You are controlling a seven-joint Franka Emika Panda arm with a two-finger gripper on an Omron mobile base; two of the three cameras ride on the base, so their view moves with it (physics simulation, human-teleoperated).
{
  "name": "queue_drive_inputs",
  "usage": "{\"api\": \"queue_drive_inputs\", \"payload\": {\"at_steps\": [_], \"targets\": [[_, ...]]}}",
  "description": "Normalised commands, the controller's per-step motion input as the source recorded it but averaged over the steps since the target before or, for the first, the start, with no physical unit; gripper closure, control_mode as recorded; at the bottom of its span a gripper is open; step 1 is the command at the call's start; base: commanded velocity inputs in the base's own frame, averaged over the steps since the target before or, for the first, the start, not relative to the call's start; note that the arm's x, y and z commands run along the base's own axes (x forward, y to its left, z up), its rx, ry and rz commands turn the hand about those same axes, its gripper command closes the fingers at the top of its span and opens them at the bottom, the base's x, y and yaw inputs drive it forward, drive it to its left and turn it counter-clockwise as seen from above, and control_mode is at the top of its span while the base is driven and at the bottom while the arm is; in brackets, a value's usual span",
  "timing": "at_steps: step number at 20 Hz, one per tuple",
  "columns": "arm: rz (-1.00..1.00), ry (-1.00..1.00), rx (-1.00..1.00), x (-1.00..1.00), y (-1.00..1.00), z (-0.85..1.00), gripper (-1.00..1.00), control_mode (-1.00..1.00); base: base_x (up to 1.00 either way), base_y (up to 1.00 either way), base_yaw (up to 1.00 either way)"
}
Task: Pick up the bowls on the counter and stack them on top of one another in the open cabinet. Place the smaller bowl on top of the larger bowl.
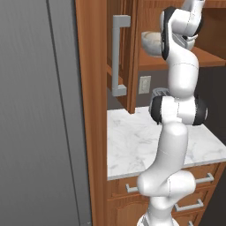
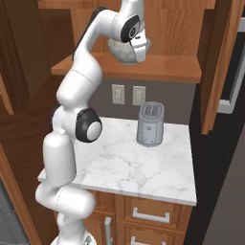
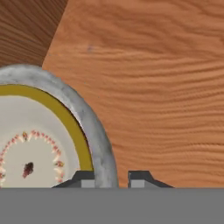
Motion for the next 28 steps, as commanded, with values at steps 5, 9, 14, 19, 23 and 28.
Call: {"api": "queue_drive_inputs", "payload": {"at_steps": [5,9,14,19,23,28], "targets": [[0.00,0.00,0.00,0.02,-0.02,0.19,-1.00,-1.00,0.00,0.00,0.00],[0.00,0.00,0.00,-0.19,-0.20,0.61,-1.00,-1.00,0.00,0.00,0.00],[0.00,-0.01,0.01,-0.42,-0.25,0.72,-1.00,-1.00,0.00,0.00,0.00],[0.07,-0.08,0.06,-0.82,-0.31,0.41,-1.00,-1.00,0.00,0.00,0.00],[0.11,-0.15,0.09,-0.88,-0.20,0.19,-1.00,-1.00,0.00,0.00,0.00],[0.10,-0.22,0.06,-0.78,-0.06,0.30,-1.00,-1.00,0.00,0.00,0.00]]}}
